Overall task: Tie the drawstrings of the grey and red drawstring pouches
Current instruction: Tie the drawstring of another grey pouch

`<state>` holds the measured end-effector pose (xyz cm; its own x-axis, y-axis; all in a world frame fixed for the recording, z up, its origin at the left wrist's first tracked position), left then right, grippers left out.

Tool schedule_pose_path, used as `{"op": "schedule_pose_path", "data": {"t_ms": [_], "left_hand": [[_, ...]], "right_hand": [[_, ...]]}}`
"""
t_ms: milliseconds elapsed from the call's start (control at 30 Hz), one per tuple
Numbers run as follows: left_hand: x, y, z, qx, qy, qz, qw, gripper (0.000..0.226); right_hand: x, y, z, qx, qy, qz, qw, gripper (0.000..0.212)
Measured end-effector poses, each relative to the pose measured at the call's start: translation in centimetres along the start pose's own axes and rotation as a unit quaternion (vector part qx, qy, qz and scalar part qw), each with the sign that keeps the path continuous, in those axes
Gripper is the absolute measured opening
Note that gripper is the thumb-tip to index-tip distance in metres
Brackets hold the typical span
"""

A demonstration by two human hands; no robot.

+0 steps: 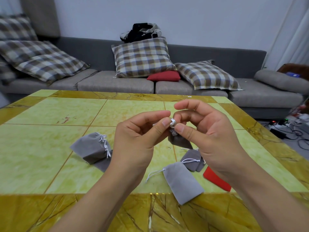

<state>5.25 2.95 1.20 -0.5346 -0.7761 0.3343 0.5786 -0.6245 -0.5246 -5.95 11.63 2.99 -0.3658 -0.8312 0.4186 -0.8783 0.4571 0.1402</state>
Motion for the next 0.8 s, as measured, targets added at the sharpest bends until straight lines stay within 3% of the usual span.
{"op": "schedule_pose_path", "data": {"t_ms": [267,567,800], "left_hand": [[0.0,0.1,-0.7,-0.051,0.089,0.001,0.995,0.022],[0.0,0.1,-0.7,-0.032,0.060,-0.011,0.998,0.022],[0.2,0.2,-0.6,-0.044,0.053,0.003,0.998,0.019]], "right_hand": [[0.1,-0.3,0.3,-0.110,0.023,-0.019,0.994,0.036],[0.0,0.1,0.0,-0.125,0.055,0.051,0.989,0.022],[-0.4,0.5,-0.7,-0.084,0.074,0.064,0.992,0.024]]}}
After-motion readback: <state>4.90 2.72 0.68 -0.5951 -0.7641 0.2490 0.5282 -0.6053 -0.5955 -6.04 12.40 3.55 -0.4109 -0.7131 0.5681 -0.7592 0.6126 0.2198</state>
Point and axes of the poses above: each hand's wrist, its own x-axis towards the middle knuckle, its own y-axis out of the back of the hand, z = x × y, the point moved 4 cm from there along x, towards the middle knuckle, and after that the axes turned 9 degrees about -x, right-handed, at the moved point
